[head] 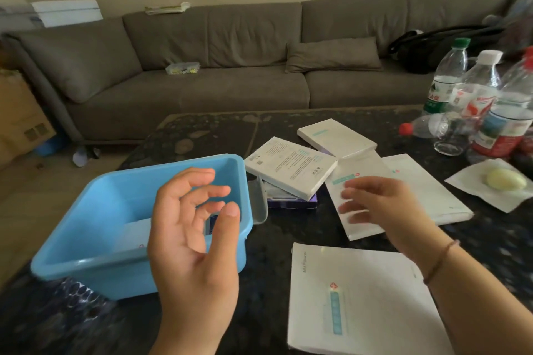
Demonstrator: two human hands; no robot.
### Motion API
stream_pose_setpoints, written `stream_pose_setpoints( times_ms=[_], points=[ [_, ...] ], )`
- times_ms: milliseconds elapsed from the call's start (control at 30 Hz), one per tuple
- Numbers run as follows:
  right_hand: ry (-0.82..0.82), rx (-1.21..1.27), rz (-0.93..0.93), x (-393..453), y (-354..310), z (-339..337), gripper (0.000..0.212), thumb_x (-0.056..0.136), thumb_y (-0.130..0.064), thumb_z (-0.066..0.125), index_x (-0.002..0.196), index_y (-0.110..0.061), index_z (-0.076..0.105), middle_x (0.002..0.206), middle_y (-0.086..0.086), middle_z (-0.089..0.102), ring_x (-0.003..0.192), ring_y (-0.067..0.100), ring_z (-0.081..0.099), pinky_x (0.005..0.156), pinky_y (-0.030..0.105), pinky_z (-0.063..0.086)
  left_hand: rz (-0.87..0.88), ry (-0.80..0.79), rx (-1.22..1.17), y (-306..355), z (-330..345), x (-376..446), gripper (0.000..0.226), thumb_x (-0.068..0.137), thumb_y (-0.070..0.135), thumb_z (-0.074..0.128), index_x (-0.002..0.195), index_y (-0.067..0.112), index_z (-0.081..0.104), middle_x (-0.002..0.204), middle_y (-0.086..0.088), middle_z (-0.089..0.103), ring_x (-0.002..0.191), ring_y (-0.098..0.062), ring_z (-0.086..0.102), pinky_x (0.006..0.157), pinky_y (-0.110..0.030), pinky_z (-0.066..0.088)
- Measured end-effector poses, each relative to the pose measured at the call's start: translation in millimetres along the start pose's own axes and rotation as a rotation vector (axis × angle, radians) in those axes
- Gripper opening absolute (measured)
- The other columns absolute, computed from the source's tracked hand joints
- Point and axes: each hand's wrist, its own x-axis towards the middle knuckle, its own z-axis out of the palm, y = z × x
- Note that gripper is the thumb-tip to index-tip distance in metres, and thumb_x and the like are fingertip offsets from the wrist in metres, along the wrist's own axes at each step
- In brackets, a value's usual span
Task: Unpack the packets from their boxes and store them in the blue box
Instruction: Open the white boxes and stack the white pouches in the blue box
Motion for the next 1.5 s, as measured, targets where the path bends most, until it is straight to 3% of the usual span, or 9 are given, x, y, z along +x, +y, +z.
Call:
stream_pose_setpoints(
  times_ms=[100,200,400,600,767,967,1100,1300,1500],
  points=[
    [0.326,-0.744,-0.186,6.2,5.0,-28.9,0.042,0.088,-0.047,0.065,0.123,-0.025,0.060,0.113,-0.002,0.065,0.101,0.019,0.060,0.068,0.029,0.047,0.007,-0.011,0.015,-0.7,1.1,-0.2,0.027,0.080,0.024,0.061,0.106,0.025,0.056,0.109,0.005,0.062,0.096,-0.019,0.064,0.084,-0.021,0.049],
    [0.252,-1.099,0.026,12.3,18.9,-45.5,0.076,0.081,-0.072,0.052,0.139,-0.024,0.043,0.134,0.003,0.050,0.126,0.028,0.045,0.080,0.042,0.050,0.023,-0.034,0.037,-0.9,4.1,-2.2,0.026,0.081,0.024,0.061,0.106,0.023,0.056,0.110,0.002,0.061,0.095,-0.020,0.064,0.085,-0.023,0.049],
    [0.204,-0.929,0.057,10.1,21.3,-48.5,0.073,0.083,-0.059,0.063,0.135,-0.012,0.046,0.127,0.010,0.056,0.110,0.027,0.056,0.086,0.038,0.050,0.056,-0.074,0.080,-2.8,7.8,-6.4,0.024,0.082,0.023,0.060,0.107,0.023,0.056,0.110,-0.005,0.059,0.095,-0.025,0.063,0.087,-0.029,0.050],
    [0.124,-0.646,0.132,10.2,20.6,-58.8,0.039,0.082,-0.046,0.072,0.095,-0.011,0.063,0.082,0.000,0.062,0.073,0.015,0.057,0.059,0.028,0.044,0.091,-0.114,0.079,-5.3,11.1,-10.3,0.025,0.083,0.021,0.060,0.106,0.032,0.058,0.108,-0.002,0.059,0.095,-0.034,0.061,0.086,-0.036,0.049],
    [0.180,-0.089,0.150,-2.5,14.4,-62.0,0.038,0.087,-0.021,0.071,0.116,-0.019,0.046,0.093,0.002,0.056,0.073,0.018,0.062,0.050,0.028,0.050,0.160,-0.168,0.147,-6.6,13.0,-14.9,0.021,0.085,0.019,0.059,0.104,0.029,0.058,0.109,-0.005,0.060,0.097,-0.039,0.060,0.083,-0.044,0.049],
    [0.575,-0.477,-0.510,-54.7,19.2,-38.5,0.041,0.080,-0.017,0.077,0.118,-0.019,0.061,0.067,-0.001,0.061,0.057,0.023,0.063,0.054,0.041,0.057,-0.254,-0.354,0.038,10.0,30.3,-27.2,0.027,0.075,0.043,0.065,0.100,0.035,0.068,0.113,0.004,0.071,0.097,-0.019,0.071,0.081,-0.029,0.058],
    [0.584,-0.726,-1.151,-105.2,22.5,-14.7,0.023,0.077,-0.018,0.073,0.099,-0.013,0.078,0.084,0.009,0.076,0.056,0.027,0.065,0.051,0.033,0.055,-0.921,-0.643,-0.227,19.8,43.6,-30.9,0.095,0.039,0.075,0.082,0.124,0.043,0.055,0.122,0.018,0.068,0.107,-0.009,0.069,0.085,-0.038,0.059],
    [0.400,-0.771,-1.408,-110.5,49.4,16.7,0.018,0.091,-0.034,0.060,0.109,-0.032,0.063,0.119,-0.002,0.069,0.067,0.018,0.064,0.062,0.029,0.053,-1.424,-0.561,-0.865,22.8,33.4,-29.7,0.076,0.072,0.015,0.079,0.142,0.008,0.049,0.085,-0.009,0.064,0.064,-0.021,0.063,0.056,-0.028,0.051],
    [0.315,-0.451,-1.302,-93.2,25.0,-16.7,0.029,0.089,-0.037,0.064,0.082,-0.012,0.078,0.113,-0.003,0.070,0.089,0.026,0.062,0.080,0.034,0.050,-1.114,-0.649,-0.455,4.5,22.6,-18.9,0.040,0.057,0.003,0.055,0.085,0.013,0.081,0.090,-0.018,0.076,0.075,-0.029,0.075,0.059,-0.030,0.058]
  ],
)
